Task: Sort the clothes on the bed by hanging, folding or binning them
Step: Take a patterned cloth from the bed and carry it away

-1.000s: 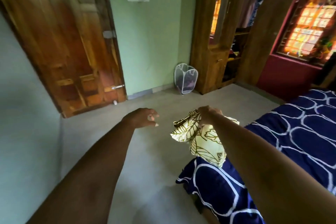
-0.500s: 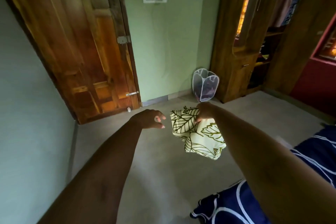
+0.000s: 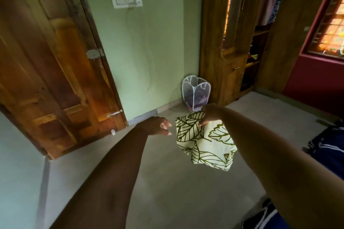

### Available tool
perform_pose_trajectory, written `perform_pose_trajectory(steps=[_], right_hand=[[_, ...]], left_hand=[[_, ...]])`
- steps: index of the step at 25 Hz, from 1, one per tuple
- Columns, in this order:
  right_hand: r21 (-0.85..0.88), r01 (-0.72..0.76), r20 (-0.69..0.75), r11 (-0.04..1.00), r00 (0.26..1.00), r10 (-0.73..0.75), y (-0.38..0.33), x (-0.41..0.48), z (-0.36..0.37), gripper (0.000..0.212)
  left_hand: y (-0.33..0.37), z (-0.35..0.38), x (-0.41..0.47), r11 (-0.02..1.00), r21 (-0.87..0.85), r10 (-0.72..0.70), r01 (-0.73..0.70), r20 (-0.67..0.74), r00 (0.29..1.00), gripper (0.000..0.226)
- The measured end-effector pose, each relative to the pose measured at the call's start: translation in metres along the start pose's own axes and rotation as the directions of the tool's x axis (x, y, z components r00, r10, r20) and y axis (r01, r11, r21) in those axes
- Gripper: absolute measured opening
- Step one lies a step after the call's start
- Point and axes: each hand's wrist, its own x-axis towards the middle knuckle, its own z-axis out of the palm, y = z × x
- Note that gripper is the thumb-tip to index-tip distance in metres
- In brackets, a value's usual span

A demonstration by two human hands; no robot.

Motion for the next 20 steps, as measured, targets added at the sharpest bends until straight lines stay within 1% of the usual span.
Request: perform_pose_trajectory(steps=[1,3,5,8,11,13,15,18,20], right_hand=[[-0.009,-0.015,-0.009,1.0,1.0,0.015,0.007,0.018,-0.005,0.078],[-0.018,-0.039,-0.037,0.999,0.999,0.038,0.021,0.05,-0.018,0.076],[0.009,-0.085,-0.091,0.996,0.992,0.085,0.038,0.084,-0.038,0.074],[0.084,-0.197,-0.12,0.977,0.971,0.206,0.064,0.122,-0.071,0.063],[0.186,-0.288,-0.174,0.94,0.932,0.32,0.097,0.148,-0.091,0.056],[0.226,-0.327,-0.188,0.918,0.91,0.371,0.123,0.16,-0.096,0.049],[0.236,-0.386,-0.185,0.892,0.883,0.431,0.151,0.165,-0.099,0.049],[0.258,-0.472,-0.162,0.843,0.839,0.519,0.199,0.168,-0.106,0.047],[0.253,-0.525,-0.146,0.813,0.809,0.569,0.237,0.167,-0.114,0.047]], left_hand=[[-0.003,-0.01,0.028,1.0,0.025,0.016,-0.016,0.014,1.0,0.044],[-0.004,-0.031,0.078,0.995,0.085,0.056,-0.058,0.023,0.998,0.044],[0.002,-0.057,0.137,0.983,0.123,0.129,-0.133,0.034,0.991,0.045],[0.025,-0.088,0.215,0.954,0.183,0.225,-0.238,0.091,0.97,0.041],[0.048,-0.101,0.287,0.906,0.248,0.314,-0.342,0.146,0.938,0.039],[0.065,-0.096,0.33,0.888,0.247,0.348,-0.389,0.195,0.917,0.042],[0.085,-0.083,0.366,0.884,0.214,0.362,-0.416,0.252,0.897,0.044],[0.123,-0.065,0.415,0.889,0.11,0.395,-0.444,0.303,0.867,0.045],[0.156,-0.051,0.448,0.874,0.097,0.419,-0.476,0.344,0.84,0.046]])
